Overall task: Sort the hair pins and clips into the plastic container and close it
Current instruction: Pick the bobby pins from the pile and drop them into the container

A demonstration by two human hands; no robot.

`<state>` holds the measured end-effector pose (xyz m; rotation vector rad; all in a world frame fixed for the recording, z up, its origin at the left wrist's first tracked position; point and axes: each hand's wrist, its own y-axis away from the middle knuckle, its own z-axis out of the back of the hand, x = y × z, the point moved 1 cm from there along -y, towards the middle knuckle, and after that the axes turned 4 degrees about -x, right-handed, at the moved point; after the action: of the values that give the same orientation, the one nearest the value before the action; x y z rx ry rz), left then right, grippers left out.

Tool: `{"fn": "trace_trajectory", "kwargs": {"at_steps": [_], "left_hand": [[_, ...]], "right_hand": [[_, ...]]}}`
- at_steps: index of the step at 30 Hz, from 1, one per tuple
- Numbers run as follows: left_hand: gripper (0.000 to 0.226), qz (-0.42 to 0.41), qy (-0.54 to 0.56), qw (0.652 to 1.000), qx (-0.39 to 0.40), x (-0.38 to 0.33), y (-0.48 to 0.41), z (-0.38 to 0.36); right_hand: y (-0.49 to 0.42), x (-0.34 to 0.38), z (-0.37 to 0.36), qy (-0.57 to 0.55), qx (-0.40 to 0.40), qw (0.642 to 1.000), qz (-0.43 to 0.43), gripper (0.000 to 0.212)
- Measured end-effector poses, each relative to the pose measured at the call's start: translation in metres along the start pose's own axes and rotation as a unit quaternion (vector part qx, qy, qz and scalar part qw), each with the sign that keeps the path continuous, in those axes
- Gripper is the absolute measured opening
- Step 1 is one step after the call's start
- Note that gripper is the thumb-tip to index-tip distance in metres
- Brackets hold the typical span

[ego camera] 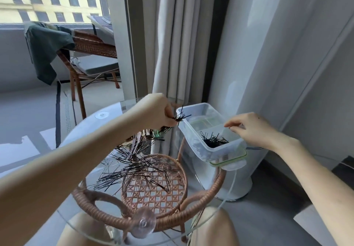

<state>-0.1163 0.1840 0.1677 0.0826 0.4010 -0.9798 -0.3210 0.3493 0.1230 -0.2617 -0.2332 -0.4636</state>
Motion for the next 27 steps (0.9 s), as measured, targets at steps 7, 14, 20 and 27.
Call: {"fn": "trace_trajectory", "kwargs": {"at_steps": [7,14,20,27], "left_hand": [[0.022,-0.049,-0.01,0.998,0.029,-0.068,-0.051,-0.054],[0.029,-0.055,-0.088,0.992,0.077,-0.091,-0.077,-0.11],[0.028,-0.035,-0.047,0.982,0.178,-0.082,-0.085,-0.111],[0.021,-0.042,0.102,0.993,0.053,-0.04,-0.061,-0.055]], "right_hand": [[0.015,-0.015,0.012,-0.005,-0.022,1.0,-0.018,0.021],[0.028,-0.016,0.009,-0.004,-0.005,1.0,-0.028,0.023],[0.029,-0.011,0.005,-0.015,0.007,1.0,-0.027,0.024],[0.033,0.018,0.001,-0.097,-0.046,0.994,0.021,0.021]]}}
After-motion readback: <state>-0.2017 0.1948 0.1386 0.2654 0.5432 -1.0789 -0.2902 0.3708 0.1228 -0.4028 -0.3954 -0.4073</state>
